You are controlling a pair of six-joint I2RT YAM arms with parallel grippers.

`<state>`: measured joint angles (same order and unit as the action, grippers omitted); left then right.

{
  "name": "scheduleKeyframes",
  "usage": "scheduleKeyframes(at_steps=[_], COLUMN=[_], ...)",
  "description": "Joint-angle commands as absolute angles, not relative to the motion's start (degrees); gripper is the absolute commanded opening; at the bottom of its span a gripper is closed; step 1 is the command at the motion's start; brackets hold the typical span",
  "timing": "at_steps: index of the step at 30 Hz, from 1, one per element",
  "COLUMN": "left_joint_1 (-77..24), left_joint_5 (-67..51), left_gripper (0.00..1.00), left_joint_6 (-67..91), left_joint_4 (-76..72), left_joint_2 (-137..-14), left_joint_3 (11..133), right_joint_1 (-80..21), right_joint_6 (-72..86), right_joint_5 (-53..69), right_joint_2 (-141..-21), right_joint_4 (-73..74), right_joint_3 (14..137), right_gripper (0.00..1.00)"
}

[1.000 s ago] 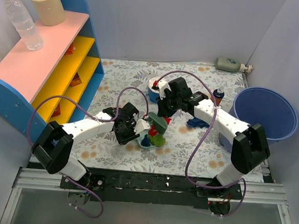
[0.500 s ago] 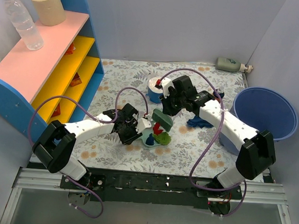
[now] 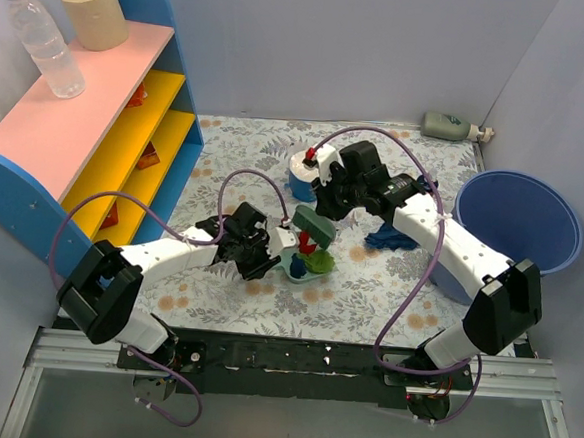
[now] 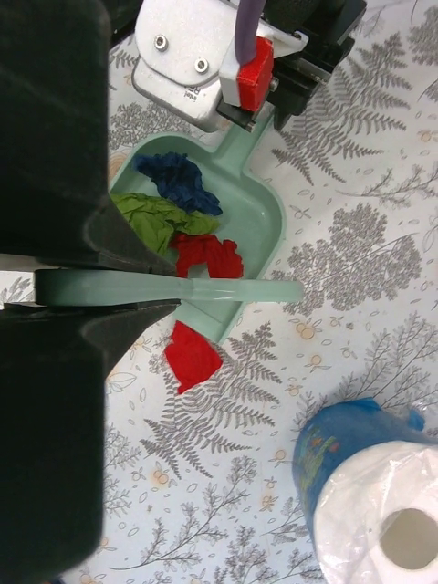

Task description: Sweep away the paper scraps from the table

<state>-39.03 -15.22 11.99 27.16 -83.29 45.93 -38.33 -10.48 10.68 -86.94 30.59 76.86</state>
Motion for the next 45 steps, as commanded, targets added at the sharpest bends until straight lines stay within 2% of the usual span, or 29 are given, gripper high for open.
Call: scheduleKeyframes(at_steps=[1,5,9,29,45], left_joint_1=[-38.5,-38.4,-38.4,-38.3,-38.2], left_joint_5=[-17.6,-17.5,-17.3,-13.2,-12.8], left_gripper=[0.00,0.00,0.00,0.00,0.00], left_joint_6=[11.9,11.8,12.0,12.2,13.1], left_joint_4=[22.2,21.1,20.8,21.4,21.2], left_joint_2=[-77.6,-76.2,-75.7,-73.4,-71.1], left_joint_3=[43.8,42.6,42.4,42.7,45.0], right_joint_1=[-38.4,-38.3,-38.4,-38.3,-38.3], right_joint_6=[-9.9,-10.1,-12.3,-22.2,-23.6], right_joint_5=[16.1,18.8,16.0,6.7,1.9], right_joint_2=[-87.0,-88.2,-89.2,-83.7,-82.8], right_joint_4=[29.8,30.8,31.9,35.0,36.4], right_joint_3=[82.0,85.2,87.8,84.4,82.2], right_gripper=[0.01,0.01,0.01,0.01,0.01])
